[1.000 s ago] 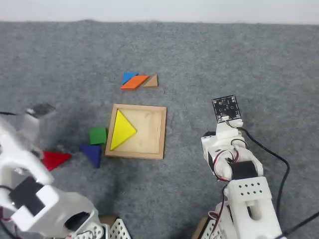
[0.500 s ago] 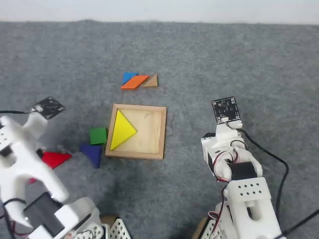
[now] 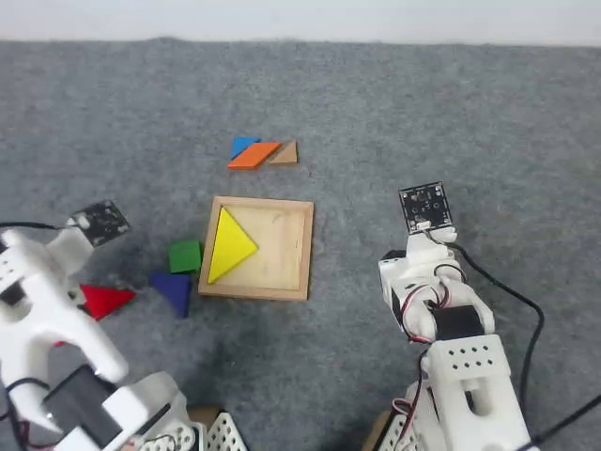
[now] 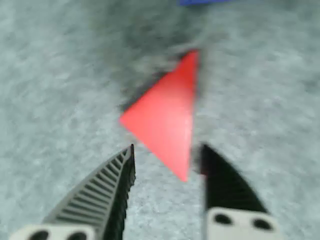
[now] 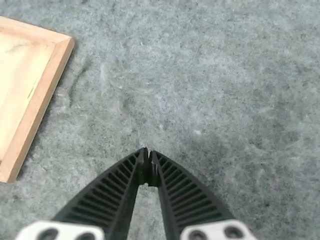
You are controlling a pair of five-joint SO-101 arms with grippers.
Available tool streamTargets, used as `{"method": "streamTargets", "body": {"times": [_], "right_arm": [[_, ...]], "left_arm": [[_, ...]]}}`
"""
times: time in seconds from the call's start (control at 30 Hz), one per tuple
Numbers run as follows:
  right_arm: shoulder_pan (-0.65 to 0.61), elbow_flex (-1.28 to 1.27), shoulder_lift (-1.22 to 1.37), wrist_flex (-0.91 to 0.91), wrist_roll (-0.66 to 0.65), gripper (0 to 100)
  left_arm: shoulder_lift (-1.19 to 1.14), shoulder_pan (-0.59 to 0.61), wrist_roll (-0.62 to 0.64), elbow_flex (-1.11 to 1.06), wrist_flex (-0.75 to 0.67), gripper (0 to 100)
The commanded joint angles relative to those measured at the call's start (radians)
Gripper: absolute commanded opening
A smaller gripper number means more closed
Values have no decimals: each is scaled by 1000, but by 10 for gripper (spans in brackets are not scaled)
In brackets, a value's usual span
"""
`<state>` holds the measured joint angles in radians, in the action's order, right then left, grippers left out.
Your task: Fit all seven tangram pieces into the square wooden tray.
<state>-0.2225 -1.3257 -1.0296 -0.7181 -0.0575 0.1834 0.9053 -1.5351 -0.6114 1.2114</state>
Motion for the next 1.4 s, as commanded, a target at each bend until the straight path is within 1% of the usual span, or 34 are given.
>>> {"method": "streamTargets", "body": {"times": [0.0, 0.13, 0.27, 0.37, 0.47, 0.63, 0.73, 1.17, 1.37], "right_arm": [[2, 12, -31, 21, -14, 8], [2, 12, -31, 21, -14, 8], [2, 12, -31, 21, -14, 8], [2, 12, -31, 21, -14, 8], [2, 12, -31, 21, -14, 9], [2, 12, -31, 21, -14, 9], [2, 12, -31, 21, -14, 9], [2, 12, -31, 21, -15, 9], [2, 12, -31, 21, -15, 9]], "left_arm": [[41, 35, 32, -27, -144, 389], [17, 12, 35, -101, -245, 371], [-63, -15, 38, -82, -259, 371], [-141, -9, 49, -13, -255, 371], [-239, -14, 95, 64, -247, 371], [-368, -34, 101, 209, -114, 371], [-411, -44, 101, 262, -75, 371], [-491, -49, 100, 271, -77, 371], [-496, -2, 71, 292, -109, 371]]}}
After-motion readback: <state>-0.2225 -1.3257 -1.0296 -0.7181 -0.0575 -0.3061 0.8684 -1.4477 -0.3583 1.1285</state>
